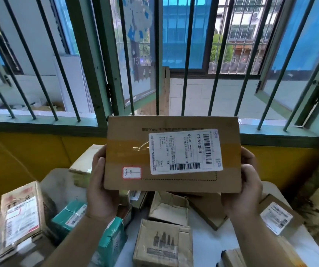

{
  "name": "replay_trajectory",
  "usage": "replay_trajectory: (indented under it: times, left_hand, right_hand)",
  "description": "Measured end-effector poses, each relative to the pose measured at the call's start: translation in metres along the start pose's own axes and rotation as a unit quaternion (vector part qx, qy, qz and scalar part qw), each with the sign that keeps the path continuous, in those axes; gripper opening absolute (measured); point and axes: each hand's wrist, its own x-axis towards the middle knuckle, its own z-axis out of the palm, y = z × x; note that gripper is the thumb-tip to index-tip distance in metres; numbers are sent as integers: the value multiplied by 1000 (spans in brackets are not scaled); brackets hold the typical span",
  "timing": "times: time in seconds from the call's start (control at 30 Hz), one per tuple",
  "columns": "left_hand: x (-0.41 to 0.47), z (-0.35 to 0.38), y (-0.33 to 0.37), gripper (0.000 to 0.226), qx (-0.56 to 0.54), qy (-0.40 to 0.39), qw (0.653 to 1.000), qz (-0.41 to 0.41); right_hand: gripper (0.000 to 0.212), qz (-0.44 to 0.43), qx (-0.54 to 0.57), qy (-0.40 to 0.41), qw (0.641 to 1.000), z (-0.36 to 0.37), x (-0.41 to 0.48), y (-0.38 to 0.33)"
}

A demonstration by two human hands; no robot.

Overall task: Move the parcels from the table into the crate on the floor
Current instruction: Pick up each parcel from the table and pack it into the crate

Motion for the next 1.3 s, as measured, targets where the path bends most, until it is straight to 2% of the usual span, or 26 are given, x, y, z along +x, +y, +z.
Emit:
replay_trajectory:
  times: [0.2,0.33,0.4,0.5,0.63,0.83,0.97,1.07,1.17,1.3]
  left_hand:
    - [-25,-29,19,42,51,75,995,-28]
    - [-58,-76,56,67,94,133,981,-110]
    - [-79,-100,80,71,139,145,974,-100]
    - [-112,-135,120,62,201,181,963,-14]
    - [-158,-201,174,51,208,228,951,-3]
    - [-240,-310,264,36,225,312,923,1]
    - [-299,-378,318,36,235,382,894,-5]
    - [-327,-423,345,39,223,425,877,-26]
    - [-340,-466,358,46,214,457,863,-43]
    - [-337,-524,364,31,240,470,847,-62]
  right_hand:
    - [40,105,14,-23,994,24,-5,23]
    - [34,166,4,-50,985,67,-23,54]
    - [35,187,1,-70,980,98,-39,69]
    - [38,225,0,-102,969,148,-70,90]
    - [34,268,-15,-168,949,223,-126,115]
    - [30,280,-83,-231,928,336,-241,163]
    - [27,313,-134,-319,885,406,-319,202]
    - [21,324,-170,-354,861,447,-367,231]
    - [34,354,-205,-390,825,479,-400,262]
    - [47,391,-229,-442,774,512,-426,314]
